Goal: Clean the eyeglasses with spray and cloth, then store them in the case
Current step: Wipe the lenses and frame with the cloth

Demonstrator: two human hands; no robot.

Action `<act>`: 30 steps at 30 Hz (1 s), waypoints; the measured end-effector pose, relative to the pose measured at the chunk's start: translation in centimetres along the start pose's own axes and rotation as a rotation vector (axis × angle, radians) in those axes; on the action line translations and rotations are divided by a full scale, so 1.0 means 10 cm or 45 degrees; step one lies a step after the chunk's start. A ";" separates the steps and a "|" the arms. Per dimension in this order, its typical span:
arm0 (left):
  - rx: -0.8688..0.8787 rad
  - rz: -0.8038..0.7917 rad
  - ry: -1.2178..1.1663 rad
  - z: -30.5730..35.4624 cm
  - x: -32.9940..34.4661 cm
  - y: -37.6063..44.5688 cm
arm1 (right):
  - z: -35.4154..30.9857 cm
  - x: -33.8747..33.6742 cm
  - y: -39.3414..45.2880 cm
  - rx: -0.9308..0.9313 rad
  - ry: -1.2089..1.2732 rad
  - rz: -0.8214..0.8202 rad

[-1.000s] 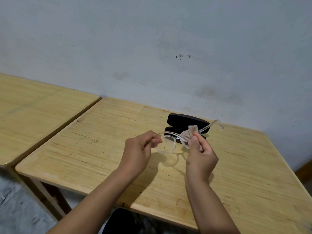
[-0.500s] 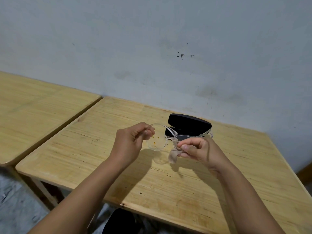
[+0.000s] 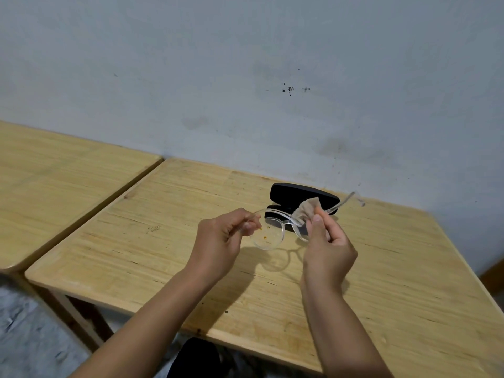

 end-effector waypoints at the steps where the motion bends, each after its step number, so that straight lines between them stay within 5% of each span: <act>1: 0.018 -0.005 -0.010 0.02 0.02 0.00 | -0.01 0.02 -0.01 0.000 0.003 -0.014; 11: -0.024 -0.074 0.034 -0.07 -0.03 0.08 | -0.03 0.17 0.08 0.003 -0.573 -0.672; 22: -0.159 -0.131 0.022 -0.13 -0.13 0.16 | 0.03 0.28 0.09 0.156 -0.847 -1.276; 26: -0.160 -0.105 0.054 -0.09 -0.20 0.20 | -0.04 0.31 0.12 0.081 -0.887 -1.210; 30: -0.162 -0.095 0.071 -0.10 -0.21 0.17 | -0.15 0.21 0.22 -0.003 -0.704 -0.793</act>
Point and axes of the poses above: each hand's wrist, its own y-axis towards the middle knuckle, its own x-axis out of the palm, z = x × y, the point moved 8 cm from there along y, towards the middle knuckle, and after that the axes turned 4 degrees about x, right-handed, at the moved point
